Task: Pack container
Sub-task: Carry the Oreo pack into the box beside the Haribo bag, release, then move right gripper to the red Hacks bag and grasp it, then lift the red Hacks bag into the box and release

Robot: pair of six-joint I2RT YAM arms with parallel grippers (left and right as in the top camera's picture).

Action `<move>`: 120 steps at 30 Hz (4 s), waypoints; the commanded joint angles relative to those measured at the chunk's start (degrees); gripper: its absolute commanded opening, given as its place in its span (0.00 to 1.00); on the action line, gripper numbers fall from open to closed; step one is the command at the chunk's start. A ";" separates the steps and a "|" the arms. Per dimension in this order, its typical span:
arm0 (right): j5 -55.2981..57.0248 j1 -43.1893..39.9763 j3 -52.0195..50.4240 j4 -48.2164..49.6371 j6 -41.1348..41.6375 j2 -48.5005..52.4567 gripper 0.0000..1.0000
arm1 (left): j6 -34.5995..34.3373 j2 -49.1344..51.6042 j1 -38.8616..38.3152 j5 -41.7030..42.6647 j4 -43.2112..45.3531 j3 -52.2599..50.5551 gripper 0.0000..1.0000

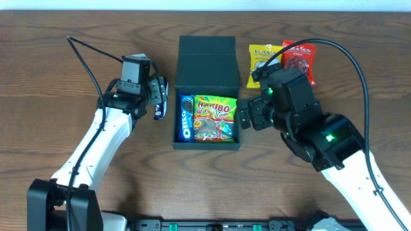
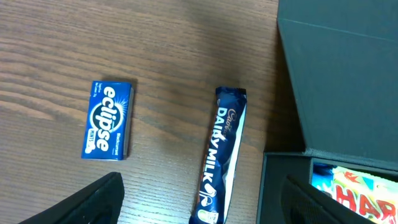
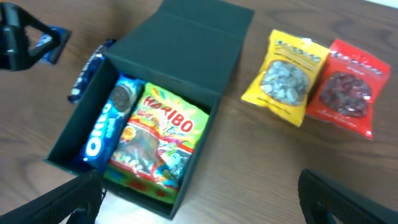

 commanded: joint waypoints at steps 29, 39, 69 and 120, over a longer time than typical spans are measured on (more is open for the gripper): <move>4.52 -25.81 0.66 27.47 -0.83 22.95 0.98 | 0.79 0.26 0.24 1.86 -1.66 1.31 0.86; 4.72 -33.22 0.66 41.53 -0.83 36.89 0.90 | 0.79 0.28 0.22 2.14 -1.73 1.31 0.86; 2.71 -34.21 0.66 50.31 -0.79 52.98 0.01 | 0.81 -0.09 0.22 3.28 -1.73 1.31 0.85; -32.06 -6.71 0.66 16.87 -35.76 18.16 0.02 | 4.70 -36.17 0.28 -3.34 -9.88 1.31 0.91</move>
